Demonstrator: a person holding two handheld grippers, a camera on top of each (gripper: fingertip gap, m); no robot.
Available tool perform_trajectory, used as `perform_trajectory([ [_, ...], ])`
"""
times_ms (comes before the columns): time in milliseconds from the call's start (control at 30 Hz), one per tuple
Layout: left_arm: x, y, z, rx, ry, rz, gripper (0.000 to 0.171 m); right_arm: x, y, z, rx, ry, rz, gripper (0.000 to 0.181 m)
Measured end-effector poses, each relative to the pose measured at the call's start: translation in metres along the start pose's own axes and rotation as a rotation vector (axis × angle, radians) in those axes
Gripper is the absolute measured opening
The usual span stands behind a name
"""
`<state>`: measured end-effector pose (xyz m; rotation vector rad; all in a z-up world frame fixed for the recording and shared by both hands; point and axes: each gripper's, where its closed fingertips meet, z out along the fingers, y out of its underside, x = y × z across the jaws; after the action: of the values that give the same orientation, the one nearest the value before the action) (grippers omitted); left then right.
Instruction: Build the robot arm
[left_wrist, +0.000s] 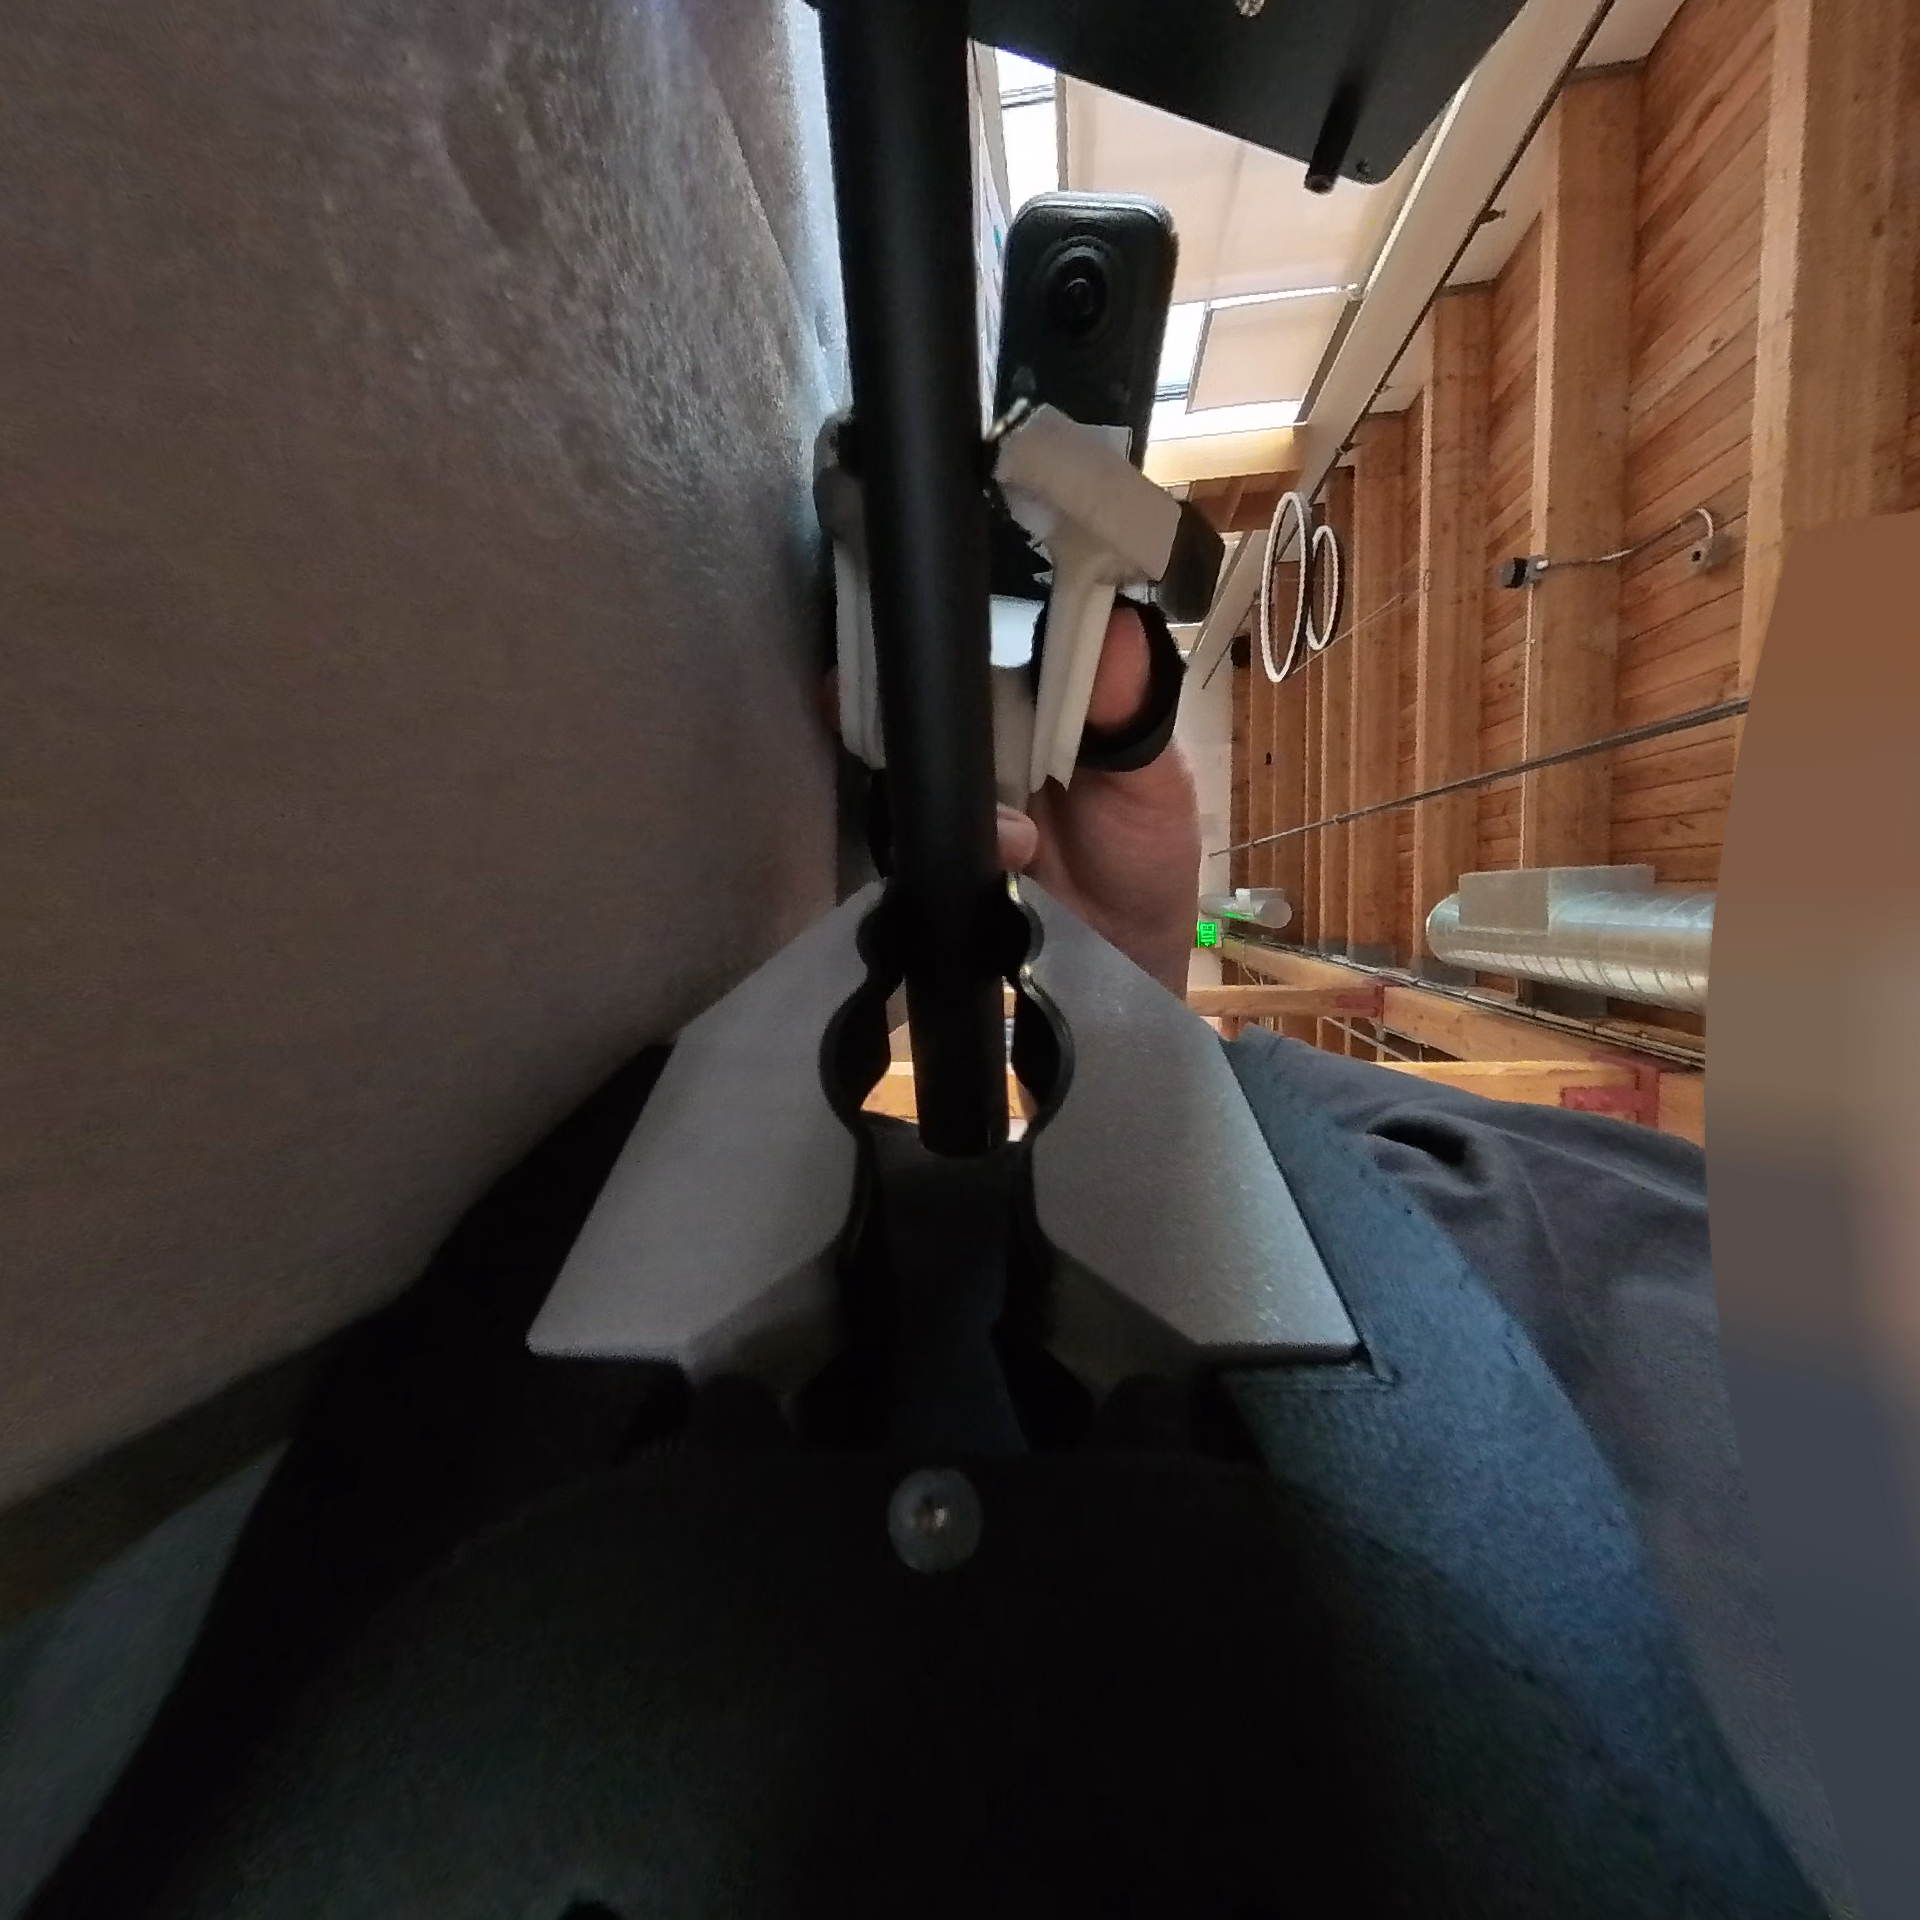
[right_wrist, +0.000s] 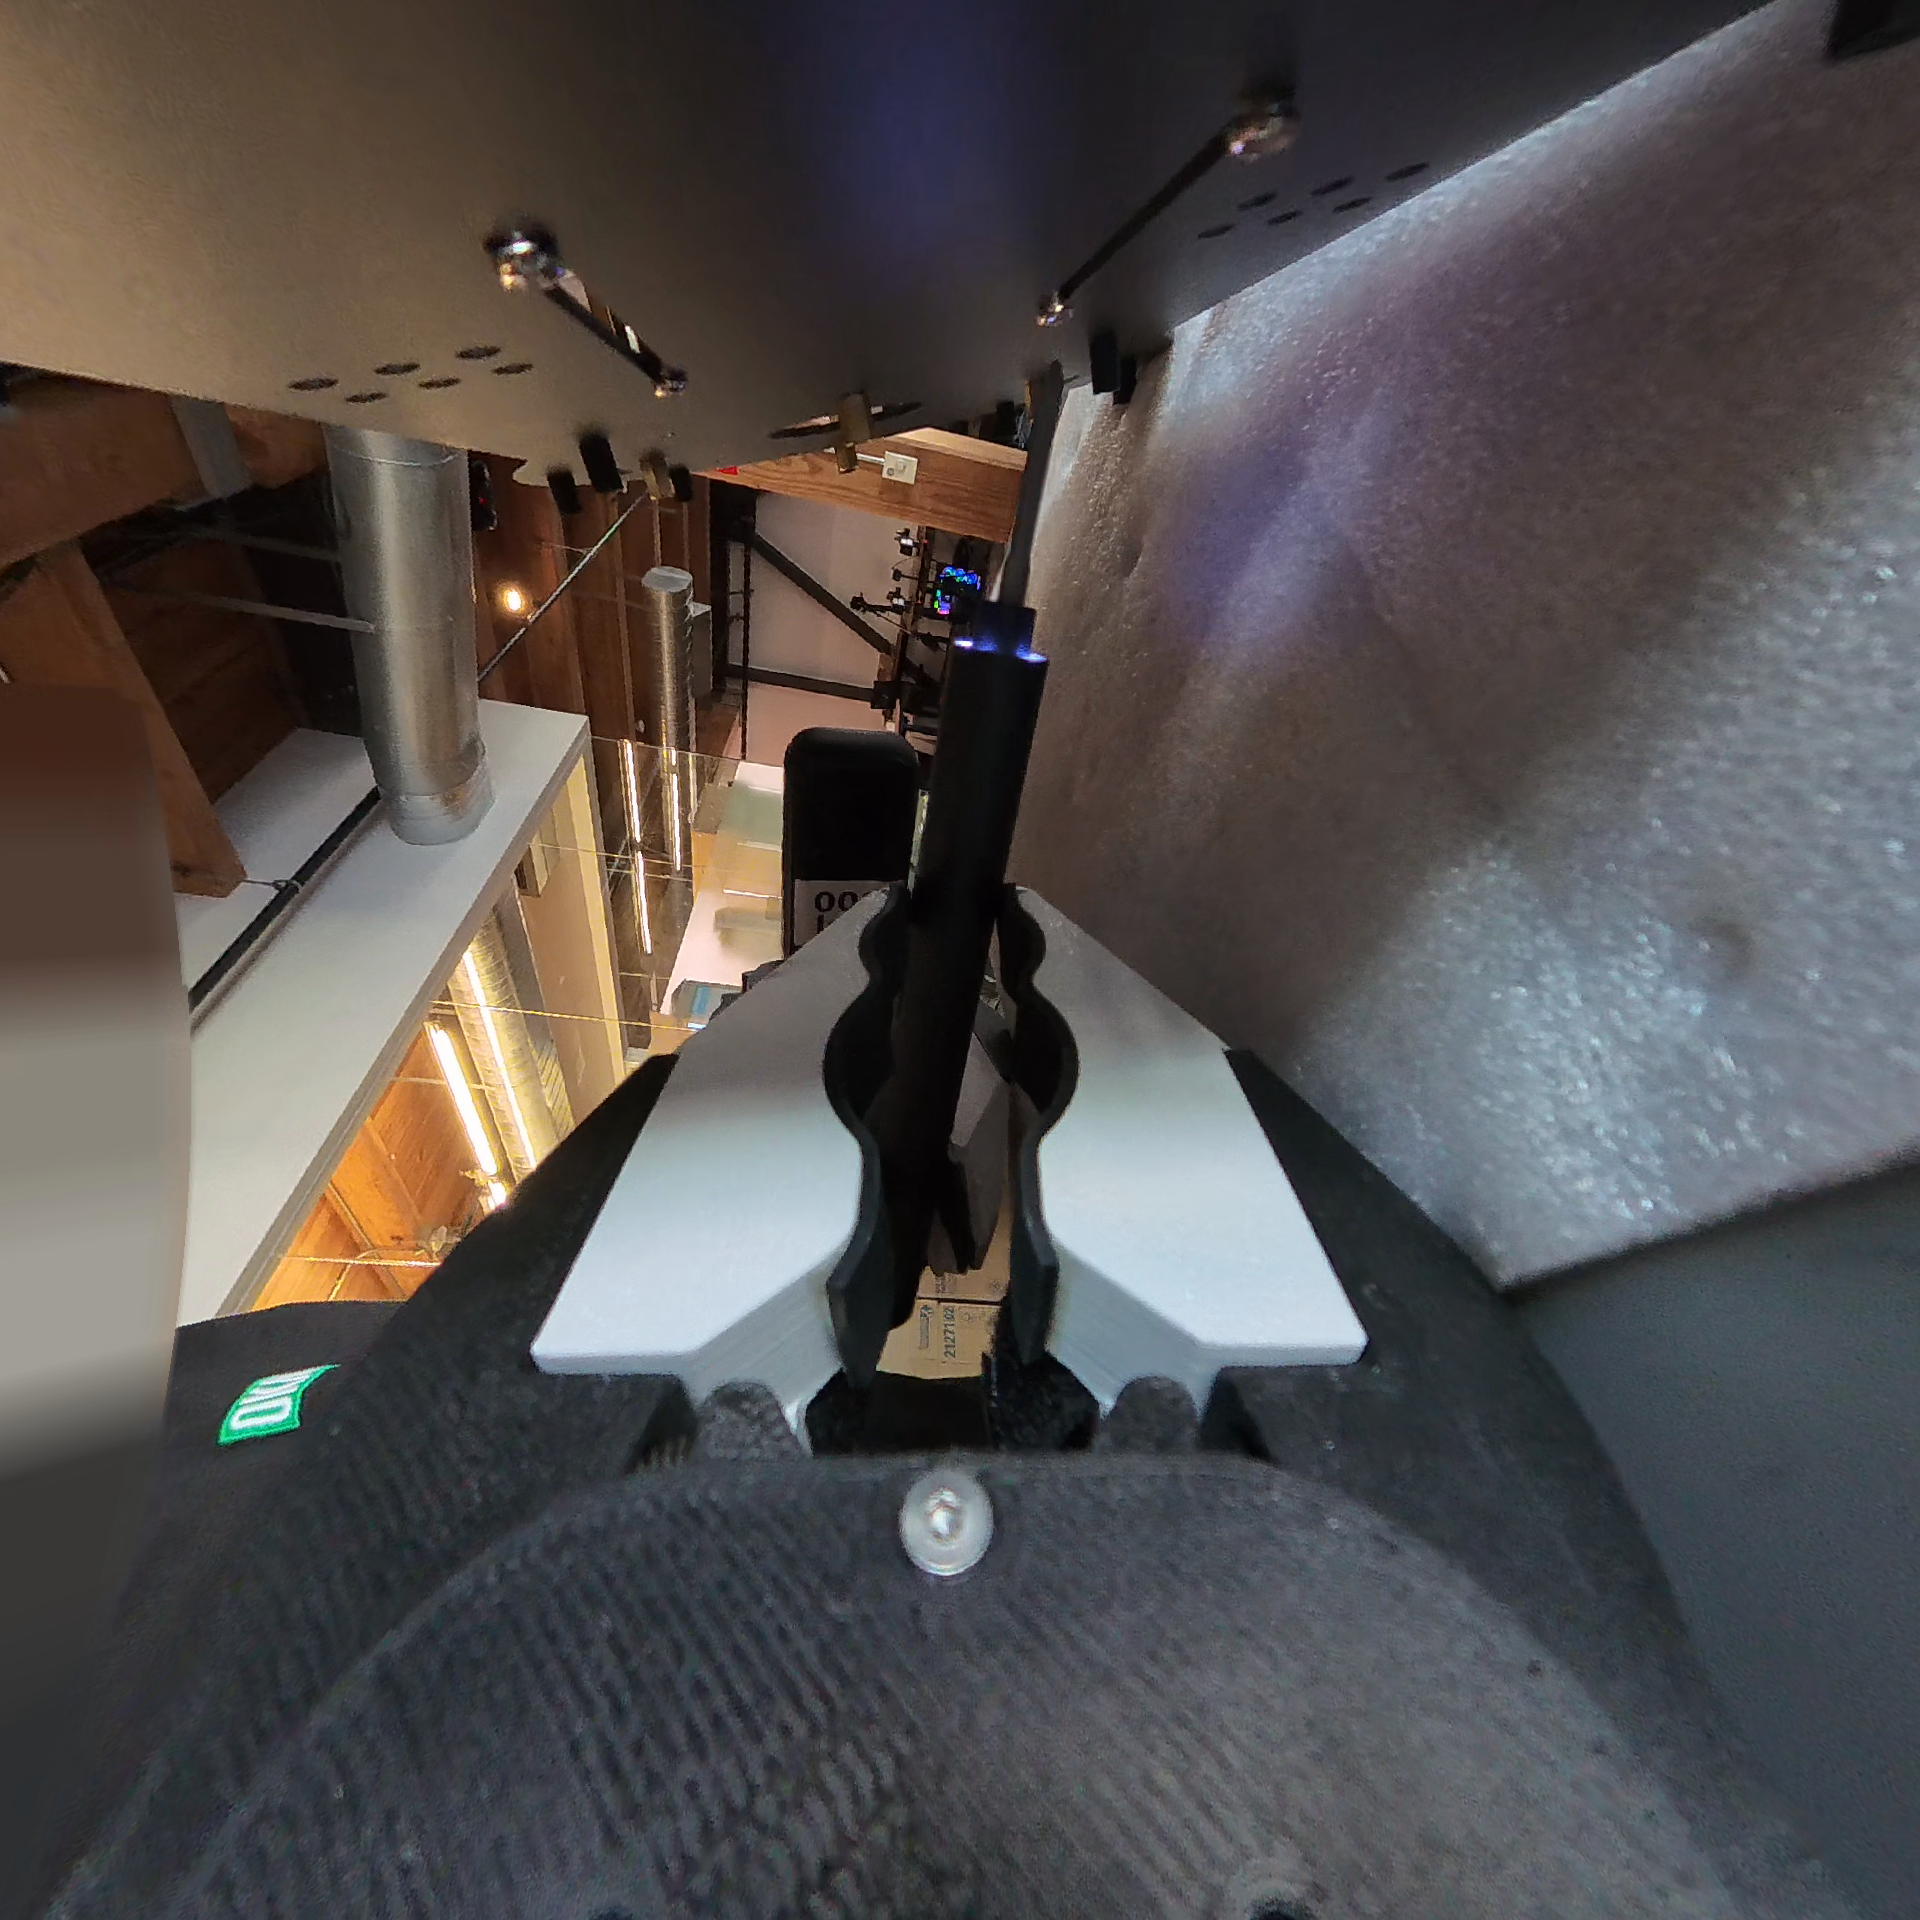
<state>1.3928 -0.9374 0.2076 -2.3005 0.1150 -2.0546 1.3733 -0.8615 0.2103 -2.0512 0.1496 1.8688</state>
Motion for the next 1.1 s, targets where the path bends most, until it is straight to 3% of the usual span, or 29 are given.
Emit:
perform_trajectory([
  [333,-0.011,0.015,-0.005,-0.099,-0.094,0.135,0.017,-0.005,0.010,-0.003,0.016,0.004,-0.053,0.017],
  [433,-0.014,0.020,-0.009,-0.151,-0.128,0.233,0.016,-0.017,0.014,-0.004,0.048,-0.082,-0.073,0.031],
  [633,-0.016,0.029,-0.010,-0.322,-0.151,0.460,0.017,-0.028,0.005,-0.001,0.132,-0.173,-0.057,0.018],
  [700,-0.018,0.029,-0.009,-0.371,-0.140,0.455,0.017,-0.028,0.005,0.001,0.119,-0.174,-0.055,0.024],
  [767,-0.011,0.027,-0.008,-0.397,-0.073,0.404,0.017,-0.024,0.001,-0.001,0.147,-0.124,-0.086,0.016],
  [933,0.006,0.020,-0.012,-0.465,0.073,0.371,0.019,-0.027,-0.011,-0.008,0.222,-0.089,-0.073,0.016],
  [1000,0.008,0.014,-0.016,-0.470,0.075,0.369,0.028,-0.025,-0.015,-0.014,0.261,-0.069,-0.057,0.016],
  [1100,0.007,0.010,-0.025,-0.494,0.067,0.341,0.029,-0.020,-0.015,-0.023,0.295,-0.070,0.002,0.021],
])
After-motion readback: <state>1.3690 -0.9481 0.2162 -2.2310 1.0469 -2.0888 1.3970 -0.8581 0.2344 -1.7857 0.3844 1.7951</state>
